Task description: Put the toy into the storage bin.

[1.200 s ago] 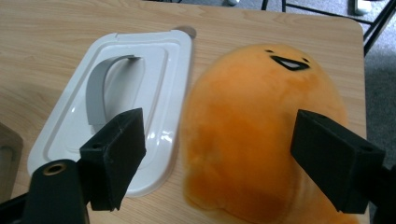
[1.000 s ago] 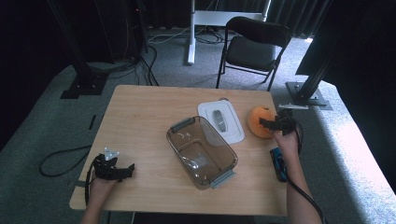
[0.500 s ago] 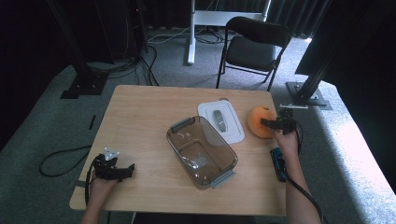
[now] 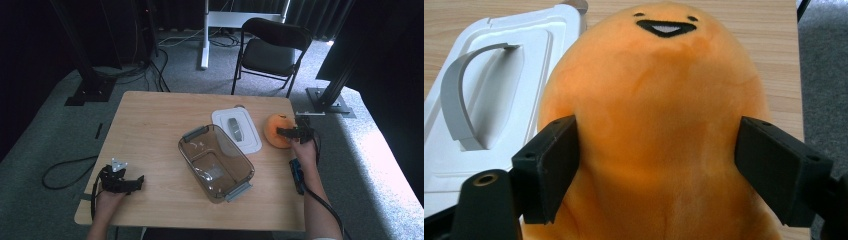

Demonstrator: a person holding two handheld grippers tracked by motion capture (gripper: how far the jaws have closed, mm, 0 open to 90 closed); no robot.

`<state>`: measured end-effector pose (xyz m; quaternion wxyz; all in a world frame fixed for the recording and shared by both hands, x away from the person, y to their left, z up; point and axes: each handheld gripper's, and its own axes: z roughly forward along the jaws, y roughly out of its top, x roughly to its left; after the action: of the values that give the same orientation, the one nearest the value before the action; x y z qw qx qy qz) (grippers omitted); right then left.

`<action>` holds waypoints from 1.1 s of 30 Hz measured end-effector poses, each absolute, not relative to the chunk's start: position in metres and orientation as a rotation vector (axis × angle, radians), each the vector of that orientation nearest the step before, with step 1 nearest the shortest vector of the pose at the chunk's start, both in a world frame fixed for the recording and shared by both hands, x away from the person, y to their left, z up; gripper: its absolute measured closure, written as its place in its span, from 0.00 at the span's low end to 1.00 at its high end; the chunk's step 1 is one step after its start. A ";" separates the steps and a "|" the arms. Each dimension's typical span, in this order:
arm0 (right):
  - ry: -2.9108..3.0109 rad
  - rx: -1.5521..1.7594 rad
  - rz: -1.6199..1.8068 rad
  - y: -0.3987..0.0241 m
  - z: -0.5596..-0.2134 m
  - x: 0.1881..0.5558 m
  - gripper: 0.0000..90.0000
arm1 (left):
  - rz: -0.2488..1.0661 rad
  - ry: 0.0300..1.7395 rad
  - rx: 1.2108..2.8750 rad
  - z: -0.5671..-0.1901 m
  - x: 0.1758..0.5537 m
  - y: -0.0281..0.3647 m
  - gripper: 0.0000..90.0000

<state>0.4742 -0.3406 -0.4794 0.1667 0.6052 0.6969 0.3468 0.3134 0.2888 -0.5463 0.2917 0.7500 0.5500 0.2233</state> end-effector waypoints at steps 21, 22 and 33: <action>2.022 1.709 0.920 -0.330 -0.483 0.467 0.61 | 0.595 1.467 1.999 -0.546 0.313 0.289 0.00; 2.017 1.705 0.916 -0.330 -0.482 0.466 0.64 | 0.595 1.466 1.999 -0.546 0.313 0.289 0.00; 2.024 1.657 0.923 -0.329 -0.459 0.458 0.82 | 0.595 1.467 1.999 -0.546 0.313 0.289 0.00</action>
<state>0.4583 -0.3290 -0.4591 0.1831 0.5872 0.7174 0.3270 0.3134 0.2887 -0.5463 0.2917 0.7499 0.5502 0.2232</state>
